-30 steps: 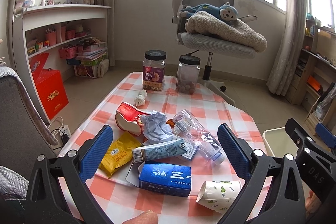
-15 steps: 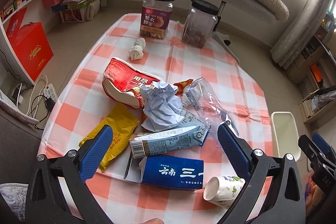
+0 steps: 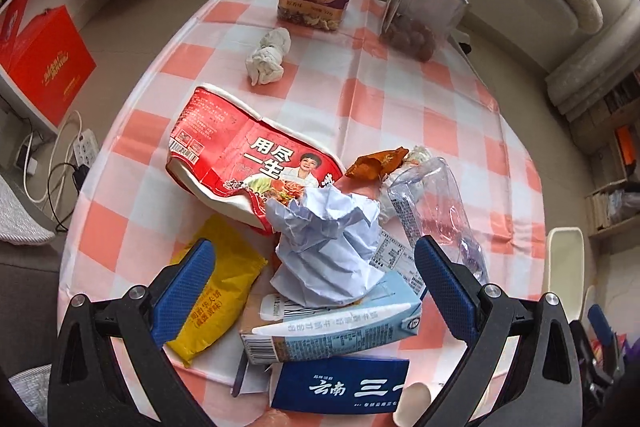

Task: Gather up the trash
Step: 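Lower the left gripper onto the crumpled white paper and close it, then close the right gripper around the clear plastic bottle while the left gripper holds the paper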

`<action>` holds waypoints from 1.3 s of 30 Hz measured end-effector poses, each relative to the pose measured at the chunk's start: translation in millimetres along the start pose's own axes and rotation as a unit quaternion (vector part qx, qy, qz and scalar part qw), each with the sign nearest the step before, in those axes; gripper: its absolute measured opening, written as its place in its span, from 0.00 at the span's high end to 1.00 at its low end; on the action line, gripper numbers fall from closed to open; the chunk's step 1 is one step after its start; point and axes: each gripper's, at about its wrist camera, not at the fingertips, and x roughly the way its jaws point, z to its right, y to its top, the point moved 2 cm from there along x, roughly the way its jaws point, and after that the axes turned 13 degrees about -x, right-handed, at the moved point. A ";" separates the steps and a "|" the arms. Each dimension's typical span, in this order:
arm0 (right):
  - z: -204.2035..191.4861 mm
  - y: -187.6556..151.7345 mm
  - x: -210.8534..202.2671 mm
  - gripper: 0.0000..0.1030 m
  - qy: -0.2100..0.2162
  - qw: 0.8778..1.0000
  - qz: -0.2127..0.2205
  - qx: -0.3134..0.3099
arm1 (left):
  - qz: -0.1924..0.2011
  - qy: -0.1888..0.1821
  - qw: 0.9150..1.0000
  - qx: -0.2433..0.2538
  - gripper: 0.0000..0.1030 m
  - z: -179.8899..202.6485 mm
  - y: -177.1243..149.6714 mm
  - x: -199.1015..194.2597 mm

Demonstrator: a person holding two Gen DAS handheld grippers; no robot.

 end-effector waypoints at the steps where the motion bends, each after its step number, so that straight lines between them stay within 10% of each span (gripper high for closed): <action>1: -1.1 0.5 3.3 0.07 0.001 1.000 -0.001 -0.005 | -0.011 -0.004 1.000 -0.017 0.06 -1.4 2.5 6.1; 5: -14.5 6.3 16.2 0.07 0.015 0.999 -0.007 -0.043 | -0.048 -0.004 0.997 -0.062 0.09 -5.8 7.0 32.3; 11: -41.3 15.9 38.8 0.07 0.036 0.993 -0.023 -0.113 | -0.088 -0.039 0.993 -0.073 0.62 -3.9 9.1 46.9; 36: -124.9 60.4 131.2 0.07 0.134 0.967 -0.092 -0.197 | 0.028 -0.124 0.992 0.011 0.65 4.7 30.4 -42.4; 39: -124.7 65.7 133.0 0.28 0.159 0.968 -0.093 -0.170 | 0.032 -0.124 0.992 0.006 0.65 -0.9 32.6 -44.3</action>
